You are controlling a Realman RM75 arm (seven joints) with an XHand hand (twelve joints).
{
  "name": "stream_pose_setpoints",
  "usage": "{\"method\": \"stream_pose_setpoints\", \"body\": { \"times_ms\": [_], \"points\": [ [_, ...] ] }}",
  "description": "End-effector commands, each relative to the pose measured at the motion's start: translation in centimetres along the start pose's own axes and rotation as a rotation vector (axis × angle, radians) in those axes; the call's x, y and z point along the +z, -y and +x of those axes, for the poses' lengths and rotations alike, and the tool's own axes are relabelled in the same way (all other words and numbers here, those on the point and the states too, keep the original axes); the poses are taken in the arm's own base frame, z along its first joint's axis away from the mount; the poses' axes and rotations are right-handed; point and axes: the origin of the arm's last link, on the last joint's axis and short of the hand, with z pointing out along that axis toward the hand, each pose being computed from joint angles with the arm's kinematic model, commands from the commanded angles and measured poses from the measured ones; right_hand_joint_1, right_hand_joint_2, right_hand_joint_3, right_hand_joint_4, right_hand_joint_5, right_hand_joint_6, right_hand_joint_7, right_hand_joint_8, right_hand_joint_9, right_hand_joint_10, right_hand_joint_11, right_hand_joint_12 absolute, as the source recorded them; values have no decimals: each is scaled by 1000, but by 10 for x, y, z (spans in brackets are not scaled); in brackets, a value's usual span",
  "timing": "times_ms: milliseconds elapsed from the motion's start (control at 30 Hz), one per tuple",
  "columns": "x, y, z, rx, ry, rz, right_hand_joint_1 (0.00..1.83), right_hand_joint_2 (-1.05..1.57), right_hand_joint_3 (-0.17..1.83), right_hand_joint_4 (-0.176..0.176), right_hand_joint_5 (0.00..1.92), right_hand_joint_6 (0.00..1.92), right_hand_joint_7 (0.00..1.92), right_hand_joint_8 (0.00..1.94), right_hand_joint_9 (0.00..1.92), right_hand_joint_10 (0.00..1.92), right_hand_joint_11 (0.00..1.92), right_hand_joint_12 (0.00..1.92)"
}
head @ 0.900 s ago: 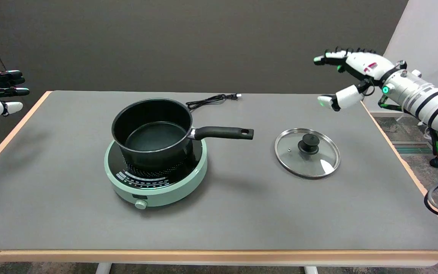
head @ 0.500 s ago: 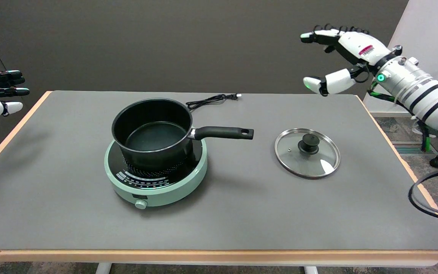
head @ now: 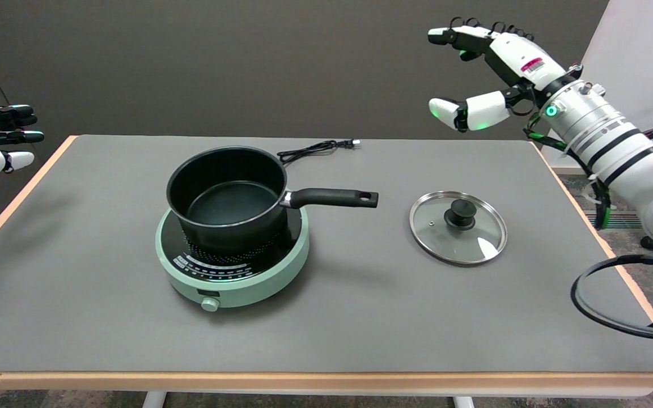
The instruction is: Pick up the soup pot.
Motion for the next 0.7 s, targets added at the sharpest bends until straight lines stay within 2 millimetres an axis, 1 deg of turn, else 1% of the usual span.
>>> {"method": "stream_pose_setpoints", "body": {
  "times_ms": [33,100,200,300,367,533,700],
  "points": [
    [19,49,-22,-118,-148,24,754,419,939,116,387,175,312,160,336,237,307,710],
    [24,60,-29,-181,-172,14,757,421,939,113,393,177,320,161,342,242,304,711],
    [28,72,-37,-277,-192,-8,761,423,936,107,406,182,346,164,362,254,297,716],
    [28,82,-45,-379,-238,-66,765,422,938,103,411,183,356,165,366,260,288,708],
    [25,92,-50,-442,-273,-92,769,422,941,103,412,183,361,165,369,262,286,704],
    [18,114,-61,-487,-322,-109,781,420,951,103,416,177,382,152,373,283,278,698],
    [17,133,-69,-528,-335,-85,786,424,955,105,419,179,389,152,379,280,275,681]
  ]
}}
